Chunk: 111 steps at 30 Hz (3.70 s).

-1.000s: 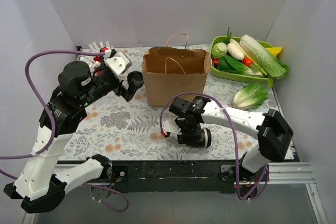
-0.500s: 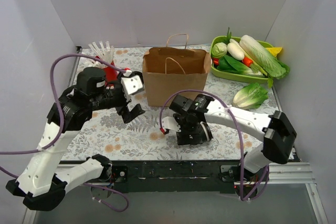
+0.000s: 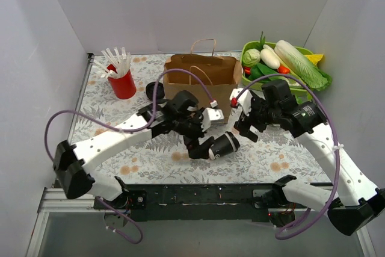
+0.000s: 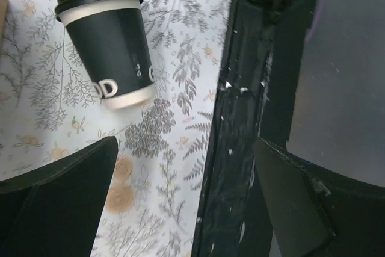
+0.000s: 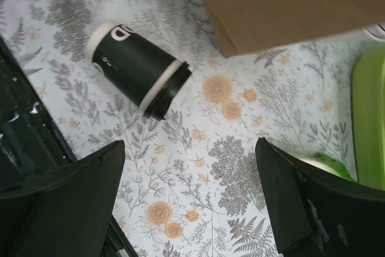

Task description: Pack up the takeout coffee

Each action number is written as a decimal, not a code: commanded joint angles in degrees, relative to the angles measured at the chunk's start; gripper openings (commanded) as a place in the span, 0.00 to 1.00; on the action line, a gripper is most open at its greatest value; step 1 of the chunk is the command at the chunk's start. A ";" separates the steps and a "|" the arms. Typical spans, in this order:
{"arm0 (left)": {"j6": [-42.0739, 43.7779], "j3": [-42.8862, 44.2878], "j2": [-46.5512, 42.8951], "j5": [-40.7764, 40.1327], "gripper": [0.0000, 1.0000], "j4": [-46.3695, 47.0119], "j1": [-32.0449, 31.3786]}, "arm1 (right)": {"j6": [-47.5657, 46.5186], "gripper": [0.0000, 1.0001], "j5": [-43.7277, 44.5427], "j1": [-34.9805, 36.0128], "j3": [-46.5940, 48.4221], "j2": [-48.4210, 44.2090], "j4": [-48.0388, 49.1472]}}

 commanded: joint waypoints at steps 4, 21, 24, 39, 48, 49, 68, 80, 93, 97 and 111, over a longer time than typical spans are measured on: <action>-17.64 -0.01 12.92 -14.65 0.98 15.09 -4.15 | 6.17 0.96 0.74 -12.04 -0.01 -0.68 6.48; -22.82 4.65 29.11 -28.11 0.98 18.53 -6.18 | 5.03 0.96 -6.21 -23.92 -0.71 -0.51 9.64; -25.46 6.15 29.20 -19.42 0.98 18.45 -6.18 | 1.63 0.96 -7.18 -24.18 -1.59 -0.16 7.89; -24.94 1.31 23.66 -25.90 0.98 17.74 -2.22 | -24.94 0.64 -12.10 -24.19 -20.05 7.14 11.74; -25.29 0.70 21.47 -23.54 0.98 16.60 -1.61 | -30.64 0.47 -9.03 -13.30 -27.96 9.69 20.01; -25.03 0.87 21.12 -23.01 0.98 16.17 -1.61 | -30.91 0.45 -8.94 -12.15 -28.57 9.86 19.67; -29.60 -7.12 16.46 8.00 0.89 15.71 7.79 | -21.51 0.36 -20.71 2.18 -20.94 13.12 11.33; -27.13 -8.79 12.86 2.91 0.81 14.93 9.21 | -21.26 0.28 -17.48 -5.45 -15.74 12.76 9.09; -31.35 -12.57 13.91 10.05 0.84 19.68 9.73 | -15.28 0.12 -7.17 -3.36 -19.53 23.93 27.23; -31.97 -12.92 12.68 7.84 0.93 19.68 10.00 | -12.90 0.12 -9.37 0.33 -20.05 21.91 26.43; -39.44 -12.84 17.16 3.28 0.98 22.31 9.91 | 2.12 0.12 -23.50 4.73 -19.79 24.54 30.03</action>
